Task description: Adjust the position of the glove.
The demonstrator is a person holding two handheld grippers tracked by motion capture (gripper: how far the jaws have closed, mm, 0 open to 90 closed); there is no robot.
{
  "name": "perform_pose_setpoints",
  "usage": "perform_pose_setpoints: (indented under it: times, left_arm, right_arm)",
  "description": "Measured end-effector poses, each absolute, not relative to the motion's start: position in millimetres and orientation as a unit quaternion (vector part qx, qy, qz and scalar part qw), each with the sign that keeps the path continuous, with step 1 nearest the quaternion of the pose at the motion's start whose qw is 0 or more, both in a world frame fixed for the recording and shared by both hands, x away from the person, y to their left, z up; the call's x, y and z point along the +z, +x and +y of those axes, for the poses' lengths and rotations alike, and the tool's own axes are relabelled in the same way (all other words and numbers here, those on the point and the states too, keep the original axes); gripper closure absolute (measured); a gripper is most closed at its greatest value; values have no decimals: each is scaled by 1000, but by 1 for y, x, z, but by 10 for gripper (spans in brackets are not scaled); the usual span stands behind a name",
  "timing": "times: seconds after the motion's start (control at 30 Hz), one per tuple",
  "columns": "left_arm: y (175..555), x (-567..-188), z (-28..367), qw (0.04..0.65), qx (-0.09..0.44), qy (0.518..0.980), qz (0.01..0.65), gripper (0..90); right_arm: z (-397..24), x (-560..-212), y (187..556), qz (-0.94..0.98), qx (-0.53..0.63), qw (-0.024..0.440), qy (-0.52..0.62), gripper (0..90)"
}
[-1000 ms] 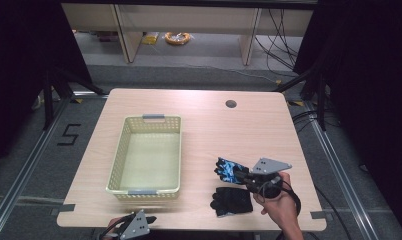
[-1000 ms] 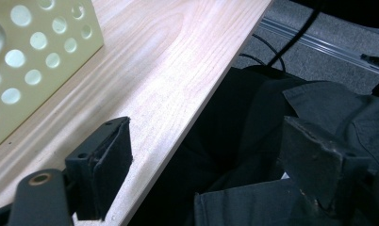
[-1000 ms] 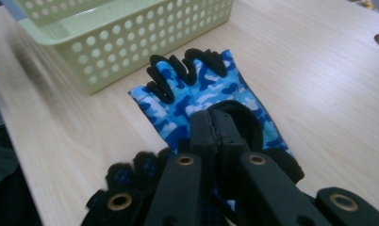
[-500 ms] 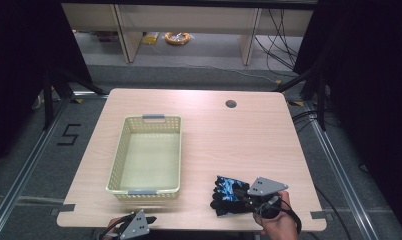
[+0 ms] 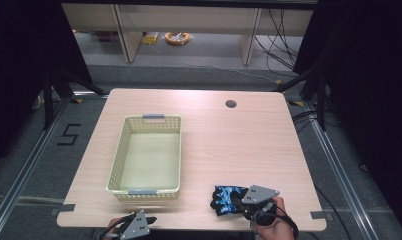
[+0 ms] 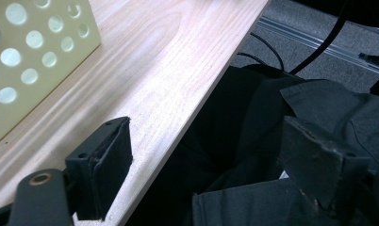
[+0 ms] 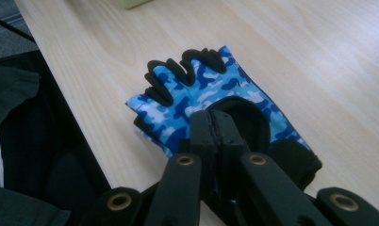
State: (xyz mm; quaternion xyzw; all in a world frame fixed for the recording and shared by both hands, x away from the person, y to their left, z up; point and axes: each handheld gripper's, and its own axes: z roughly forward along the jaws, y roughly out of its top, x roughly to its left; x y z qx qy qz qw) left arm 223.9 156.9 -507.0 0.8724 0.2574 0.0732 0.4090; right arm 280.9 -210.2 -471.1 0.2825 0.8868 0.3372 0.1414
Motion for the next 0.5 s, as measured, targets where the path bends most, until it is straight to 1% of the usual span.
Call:
perform_pose_setpoints:
  times: [0.03,0.1,0.2,0.23,0.27,0.4,0.5]
  left_arm:
    - [224,-507,157,408,69,873,259,176]
    - [224,-507,158,401,76,878,252,176]
    - [223,-507,156,408,70,874,257,176]
    - [224,-507,158,398,73,880,248,176]
    - [225,-506,158,398,73,880,248,176]
    - [224,-507,157,404,72,876,253,176]
    - [223,-507,157,408,69,874,255,177]
  right_arm:
    - [-210,-471,281,887,337,141,282,894]
    - [-207,-476,280,886,334,136,291,894]
    - [-207,-481,281,891,324,131,289,891]
    - [-207,-482,281,894,321,126,286,890]
    - [-205,-484,281,891,325,130,288,889]
    - [-206,-487,281,891,325,121,292,878]
    - [-207,-489,281,888,329,116,299,840]
